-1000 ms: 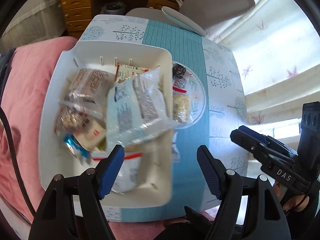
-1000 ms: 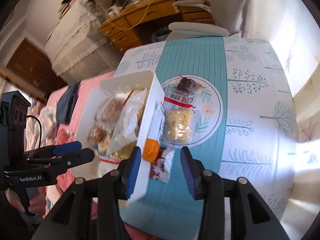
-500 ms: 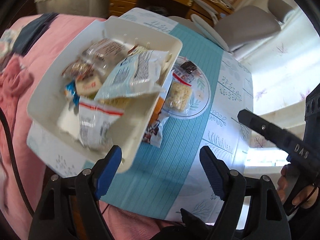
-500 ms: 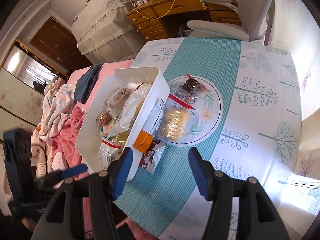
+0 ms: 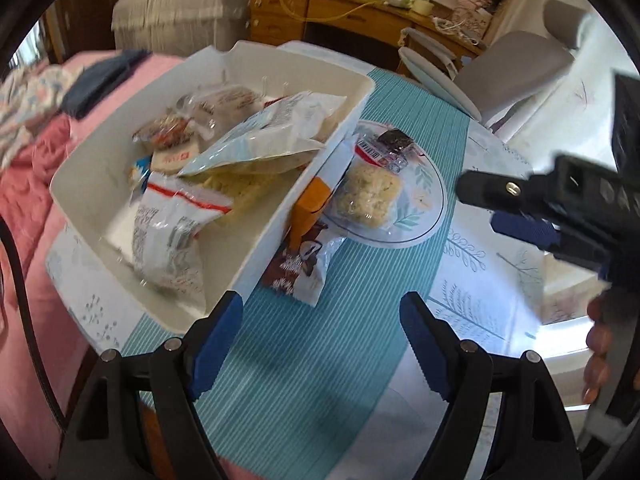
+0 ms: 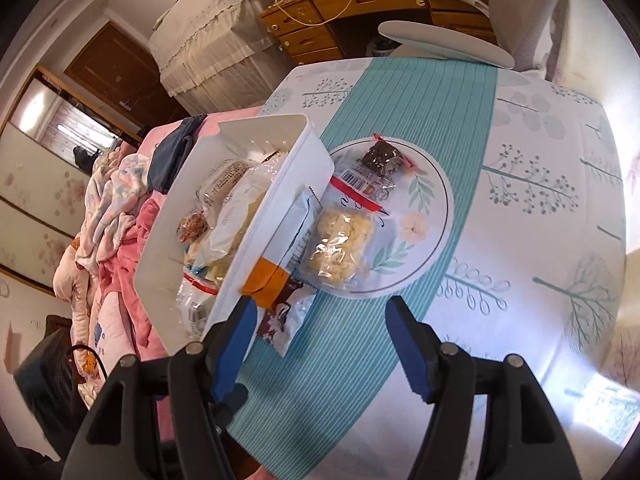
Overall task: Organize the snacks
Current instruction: 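Move the right gripper to the clear cracker bag while the left moves to the brown packet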
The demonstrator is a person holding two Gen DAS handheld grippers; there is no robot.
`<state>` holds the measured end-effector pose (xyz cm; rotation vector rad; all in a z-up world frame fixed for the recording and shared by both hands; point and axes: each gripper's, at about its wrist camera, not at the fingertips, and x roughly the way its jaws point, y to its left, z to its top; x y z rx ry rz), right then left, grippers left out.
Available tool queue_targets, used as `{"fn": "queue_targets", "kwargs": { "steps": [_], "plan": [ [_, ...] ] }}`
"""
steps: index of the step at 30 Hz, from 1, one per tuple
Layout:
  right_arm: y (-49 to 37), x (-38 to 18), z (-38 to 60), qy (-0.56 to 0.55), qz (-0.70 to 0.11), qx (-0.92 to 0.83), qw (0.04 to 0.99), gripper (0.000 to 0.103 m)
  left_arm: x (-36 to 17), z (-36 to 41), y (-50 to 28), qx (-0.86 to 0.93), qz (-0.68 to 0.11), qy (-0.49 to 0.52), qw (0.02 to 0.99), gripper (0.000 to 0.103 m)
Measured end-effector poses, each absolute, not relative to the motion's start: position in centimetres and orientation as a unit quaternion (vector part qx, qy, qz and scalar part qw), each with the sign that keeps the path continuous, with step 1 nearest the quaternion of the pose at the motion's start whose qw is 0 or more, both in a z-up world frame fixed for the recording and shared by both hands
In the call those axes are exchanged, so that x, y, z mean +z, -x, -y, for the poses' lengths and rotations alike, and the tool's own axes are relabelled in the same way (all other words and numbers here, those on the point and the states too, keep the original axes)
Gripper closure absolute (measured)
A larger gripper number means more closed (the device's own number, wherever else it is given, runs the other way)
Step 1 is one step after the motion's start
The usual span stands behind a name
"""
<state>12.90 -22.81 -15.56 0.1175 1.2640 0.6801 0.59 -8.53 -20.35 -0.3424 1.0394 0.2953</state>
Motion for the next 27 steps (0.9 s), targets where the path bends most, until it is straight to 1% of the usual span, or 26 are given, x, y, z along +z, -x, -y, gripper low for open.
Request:
{"fn": "queue_targets", "kwargs": {
  "steps": [4, 8, 12, 15, 27],
  "plan": [
    [-13.9, -16.9, 22.6, -0.033, -0.571, 0.318, 0.756, 0.036, -21.7, 10.2, -1.2, 0.141, -0.465, 0.126, 0.865, 0.023],
    [-15.2, -18.2, 22.1, -0.018, -0.564, 0.335, 0.755, 0.036, -22.9, 11.0, -2.3, 0.160, -0.453, 0.100, 0.872, 0.023],
    [-16.0, -19.5, 21.2, 0.007, -0.566, 0.350, 0.747, 0.036, -23.9, 11.0, -3.2, 0.185, -0.450, 0.110, 0.867, 0.023],
    [-16.5, -20.6, 20.4, 0.022, -0.577, 0.355, 0.735, 0.036, -24.3, 11.2, -3.9, 0.196, -0.439, 0.097, 0.872, 0.023],
    [-18.1, -22.5, 17.2, 0.063, -0.586, 0.362, 0.722, 0.036, -24.8, 10.6, -5.8, 0.213, -0.431, 0.078, 0.874, 0.023]
  ]
}}
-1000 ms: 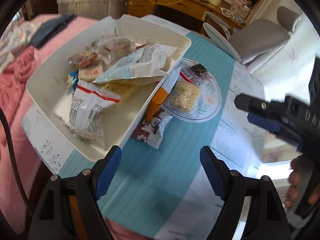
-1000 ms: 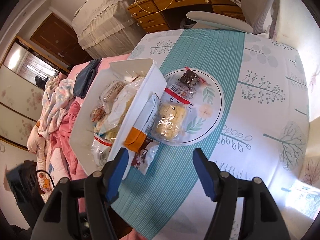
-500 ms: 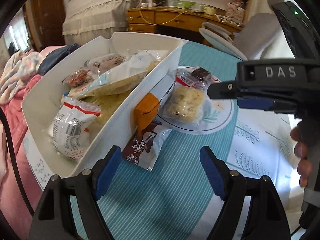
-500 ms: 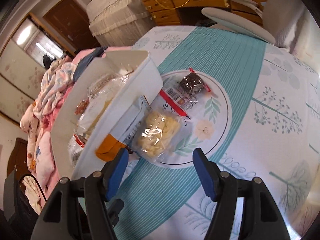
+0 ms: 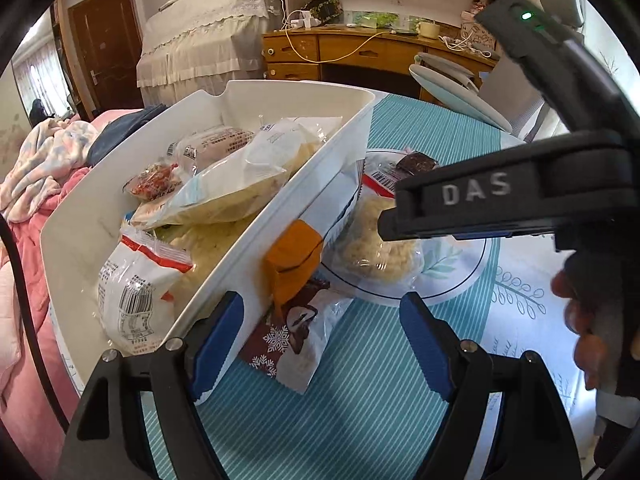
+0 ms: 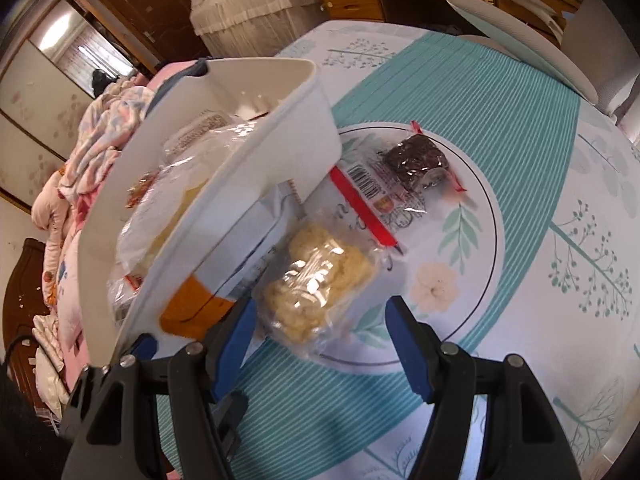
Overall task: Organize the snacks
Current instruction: 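Move the right gripper to the clear cracker bag while the left moves to the brown packet, then close the right gripper on the clear cracker bag while the left closes on the brown packet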
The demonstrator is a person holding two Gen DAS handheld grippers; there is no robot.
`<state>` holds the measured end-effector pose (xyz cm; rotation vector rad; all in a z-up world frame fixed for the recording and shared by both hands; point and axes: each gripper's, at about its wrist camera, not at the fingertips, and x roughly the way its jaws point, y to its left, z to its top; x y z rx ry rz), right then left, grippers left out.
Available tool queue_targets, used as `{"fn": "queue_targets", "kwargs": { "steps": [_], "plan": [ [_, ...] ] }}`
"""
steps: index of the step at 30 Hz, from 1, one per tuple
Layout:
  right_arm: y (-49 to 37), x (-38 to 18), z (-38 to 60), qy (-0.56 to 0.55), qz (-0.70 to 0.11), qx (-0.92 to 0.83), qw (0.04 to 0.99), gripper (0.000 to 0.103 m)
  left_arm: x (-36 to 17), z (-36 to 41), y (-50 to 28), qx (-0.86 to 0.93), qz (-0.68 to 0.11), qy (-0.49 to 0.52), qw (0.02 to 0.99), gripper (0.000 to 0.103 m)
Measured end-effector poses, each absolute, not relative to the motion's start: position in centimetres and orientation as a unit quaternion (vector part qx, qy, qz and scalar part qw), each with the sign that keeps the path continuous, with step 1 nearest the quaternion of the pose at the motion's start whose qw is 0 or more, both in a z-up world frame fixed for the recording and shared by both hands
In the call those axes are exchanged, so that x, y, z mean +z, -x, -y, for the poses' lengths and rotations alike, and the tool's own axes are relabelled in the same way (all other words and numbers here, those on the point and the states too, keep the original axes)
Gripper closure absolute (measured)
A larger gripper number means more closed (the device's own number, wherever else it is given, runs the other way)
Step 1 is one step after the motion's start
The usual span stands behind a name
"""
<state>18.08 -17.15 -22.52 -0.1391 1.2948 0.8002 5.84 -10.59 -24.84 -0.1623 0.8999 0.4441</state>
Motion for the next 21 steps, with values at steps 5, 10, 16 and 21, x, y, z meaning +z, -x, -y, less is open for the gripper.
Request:
{"fn": "queue_targets", "kwargs": {
  "steps": [5, 10, 16, 21],
  "plan": [
    [-18.7, -23.3, 16.5, 0.062, -0.592, 0.359, 0.719, 0.036, -25.1, 10.9, -6.4, 0.223, -0.433, 0.066, 0.871, 0.023],
    [-19.1, -24.6, 15.8, 0.063, -0.604, 0.366, 0.705, 0.042, -25.3, 11.3, -6.6, 0.232, -0.435, 0.069, 0.867, 0.023],
    [-19.0, -25.0, 14.9, 0.071, -0.603, 0.380, 0.698, 0.054, -26.1, 11.7, -6.9, 0.242, -0.450, 0.069, 0.857, 0.023],
    [-19.1, -25.1, 15.7, 0.056, -0.605, 0.385, 0.695, 0.057, -26.7, 11.9, -7.5, 0.257, -0.457, 0.061, 0.849, 0.023]
  ]
}}
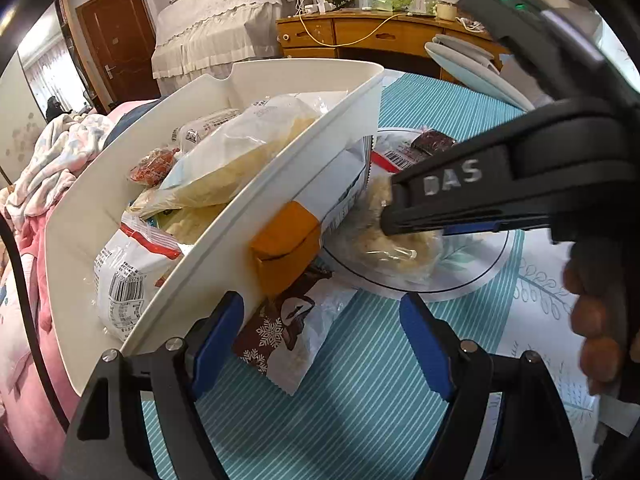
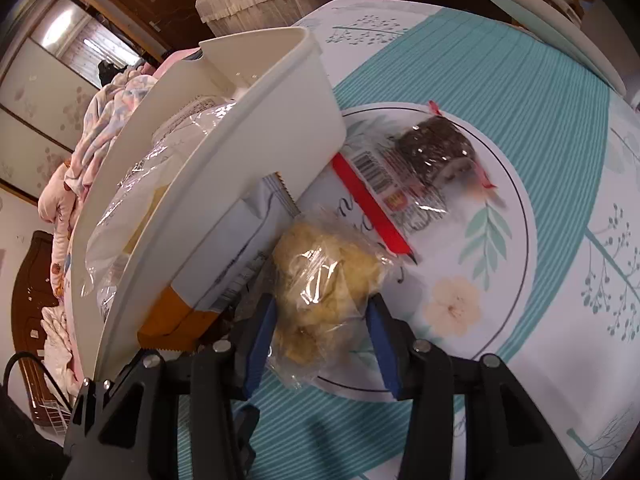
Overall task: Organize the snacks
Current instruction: 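Close the right gripper on the clear cracker bag while the left closes on the brown packet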
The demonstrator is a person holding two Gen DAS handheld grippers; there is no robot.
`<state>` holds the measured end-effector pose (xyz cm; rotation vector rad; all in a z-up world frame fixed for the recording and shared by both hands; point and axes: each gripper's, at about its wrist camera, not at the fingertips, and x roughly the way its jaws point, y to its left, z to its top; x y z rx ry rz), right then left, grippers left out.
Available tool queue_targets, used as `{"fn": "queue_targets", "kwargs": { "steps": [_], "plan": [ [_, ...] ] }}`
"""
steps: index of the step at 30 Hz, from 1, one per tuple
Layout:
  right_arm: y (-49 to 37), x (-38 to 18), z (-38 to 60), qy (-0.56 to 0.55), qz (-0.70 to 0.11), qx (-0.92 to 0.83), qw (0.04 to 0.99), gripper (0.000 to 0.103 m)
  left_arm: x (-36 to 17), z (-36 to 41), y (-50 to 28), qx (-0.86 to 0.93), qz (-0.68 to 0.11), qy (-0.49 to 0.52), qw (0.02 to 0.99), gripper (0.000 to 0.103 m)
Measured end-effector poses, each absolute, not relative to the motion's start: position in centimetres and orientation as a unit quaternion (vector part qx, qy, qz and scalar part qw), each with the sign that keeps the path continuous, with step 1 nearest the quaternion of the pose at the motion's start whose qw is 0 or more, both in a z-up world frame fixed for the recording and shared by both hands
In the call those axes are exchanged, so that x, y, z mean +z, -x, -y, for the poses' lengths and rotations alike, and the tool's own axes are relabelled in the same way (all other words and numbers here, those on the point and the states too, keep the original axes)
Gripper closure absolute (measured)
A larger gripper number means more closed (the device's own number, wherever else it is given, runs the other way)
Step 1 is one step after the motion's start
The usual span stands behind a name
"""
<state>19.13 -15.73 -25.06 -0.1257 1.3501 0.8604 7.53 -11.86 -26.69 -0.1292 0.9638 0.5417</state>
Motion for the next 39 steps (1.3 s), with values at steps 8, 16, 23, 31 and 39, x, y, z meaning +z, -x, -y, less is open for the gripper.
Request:
{"fn": "queue_targets", "kwargs": {
  "steps": [8, 16, 23, 31, 39],
  "plan": [
    [-19.4, -25.0, 20.7, 0.021, -0.625, 0.343, 0.701, 0.058, -27.8, 12.2, -8.6, 0.267, -0.477, 0.047, 0.836, 0.023],
    [-18.3, -24.9, 24.5, -0.001, -0.639, 0.313, 0.703, 0.059, -29.0, 10.8, -9.7, 0.268, -0.514, 0.082, 0.811, 0.033],
    [-18.2, -24.7, 26.6, -0.011, -0.640, 0.297, 0.709, 0.061, -29.1, 10.7, -10.0, 0.270, -0.510, 0.072, 0.813, 0.042],
    [-18.0, -24.4, 27.0, -0.011, -0.639, 0.297, 0.710, 0.062, -28.9, 9.7, -10.0, 0.276, -0.503, 0.070, 0.816, 0.063],
    [-17.9, -24.1, 27.1, -0.012, -0.640, 0.296, 0.709, 0.062, -28.7, 10.5, -9.3, 0.257, -0.514, 0.061, 0.816, 0.067]
  ]
}}
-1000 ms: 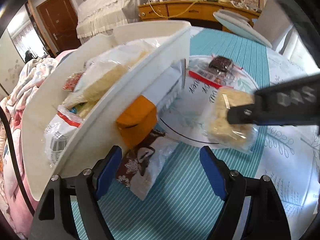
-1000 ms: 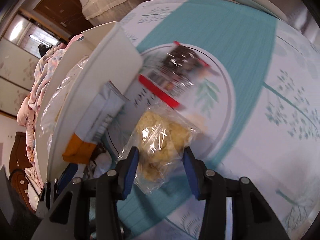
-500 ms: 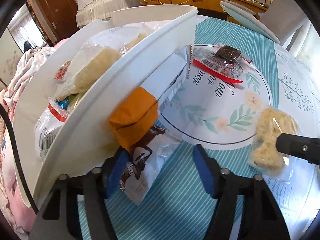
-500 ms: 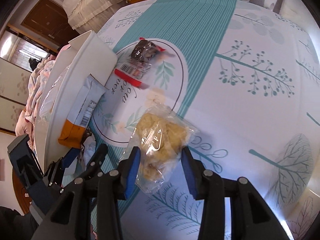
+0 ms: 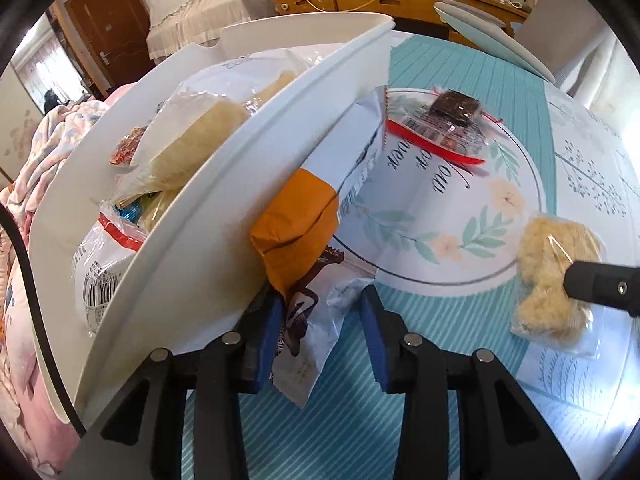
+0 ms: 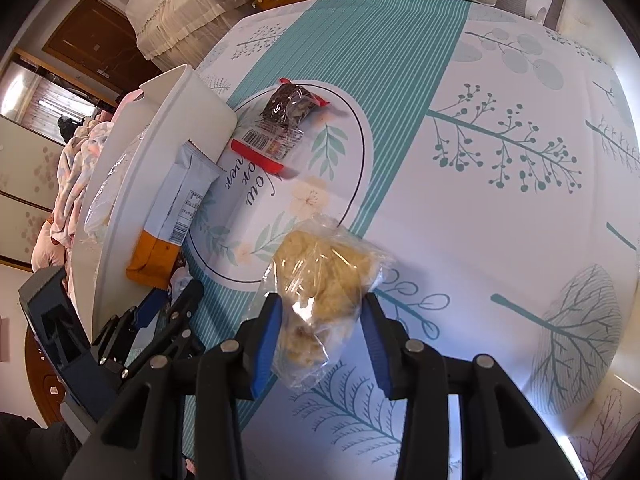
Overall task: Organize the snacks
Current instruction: 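Close the right gripper on the clear cracker bag while the left closes on the brown packet, then lift the cracker bag with the right gripper while the left lifts the brown packet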
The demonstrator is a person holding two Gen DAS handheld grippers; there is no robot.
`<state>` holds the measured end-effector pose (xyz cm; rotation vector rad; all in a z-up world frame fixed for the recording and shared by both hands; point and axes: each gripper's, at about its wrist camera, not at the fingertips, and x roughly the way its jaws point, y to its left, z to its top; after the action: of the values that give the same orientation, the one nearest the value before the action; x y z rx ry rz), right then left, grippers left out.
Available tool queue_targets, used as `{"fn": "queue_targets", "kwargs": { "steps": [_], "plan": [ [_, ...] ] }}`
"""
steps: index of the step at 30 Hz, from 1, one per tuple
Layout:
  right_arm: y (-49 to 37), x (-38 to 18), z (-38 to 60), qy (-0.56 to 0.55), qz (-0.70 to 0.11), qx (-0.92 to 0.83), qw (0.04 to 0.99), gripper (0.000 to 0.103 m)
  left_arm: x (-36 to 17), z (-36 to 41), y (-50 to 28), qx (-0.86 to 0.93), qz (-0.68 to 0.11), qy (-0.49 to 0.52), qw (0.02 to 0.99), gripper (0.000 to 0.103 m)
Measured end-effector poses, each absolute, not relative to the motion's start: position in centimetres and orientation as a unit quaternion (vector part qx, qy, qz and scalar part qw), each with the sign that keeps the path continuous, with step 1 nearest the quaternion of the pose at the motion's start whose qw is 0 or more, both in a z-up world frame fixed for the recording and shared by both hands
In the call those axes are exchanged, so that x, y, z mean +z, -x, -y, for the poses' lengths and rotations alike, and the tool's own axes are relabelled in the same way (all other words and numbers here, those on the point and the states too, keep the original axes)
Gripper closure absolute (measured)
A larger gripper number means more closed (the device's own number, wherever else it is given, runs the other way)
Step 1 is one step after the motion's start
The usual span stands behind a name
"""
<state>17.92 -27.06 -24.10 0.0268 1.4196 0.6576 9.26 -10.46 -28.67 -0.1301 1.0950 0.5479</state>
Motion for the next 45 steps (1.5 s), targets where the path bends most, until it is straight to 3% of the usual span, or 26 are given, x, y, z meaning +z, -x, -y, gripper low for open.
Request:
{"fn": "queue_targets", "kwargs": {
  "steps": [18, 25, 38, 41, 43, 45],
  "plan": [
    [-15.9, -21.5, 29.5, -0.054, -0.640, 0.264, 0.720, 0.066, -27.0, 14.7, -5.8, 0.143, -0.569, 0.064, 0.807, 0.075],
    [-14.5, -20.5, 29.9, -0.069, -0.639, 0.269, 0.717, 0.081, -24.4, 15.1, -5.1, 0.112, -0.566, 0.056, 0.815, 0.075],
    [-13.4, -19.7, 29.6, -0.069, -0.651, 0.231, 0.720, 0.082, -18.1, 14.7, -3.9, 0.062, -0.529, 0.038, 0.845, 0.077],
    [-13.5, -19.9, 30.2, -0.090, -0.655, 0.213, 0.719, 0.074, -16.6, 13.7, -3.6, 0.059, -0.515, 0.052, 0.854, 0.078],
    [-13.6, -20.1, 30.6, -0.105, -0.658, 0.200, 0.718, 0.056, -15.6, 13.0, -3.1, 0.059, -0.504, 0.066, 0.859, 0.078],
    [-13.5, -20.4, 31.0, -0.124, -0.661, 0.188, 0.716, 0.055, -15.3, 12.3, -2.9, 0.060, -0.499, 0.076, 0.861, 0.078]
  ]
}}
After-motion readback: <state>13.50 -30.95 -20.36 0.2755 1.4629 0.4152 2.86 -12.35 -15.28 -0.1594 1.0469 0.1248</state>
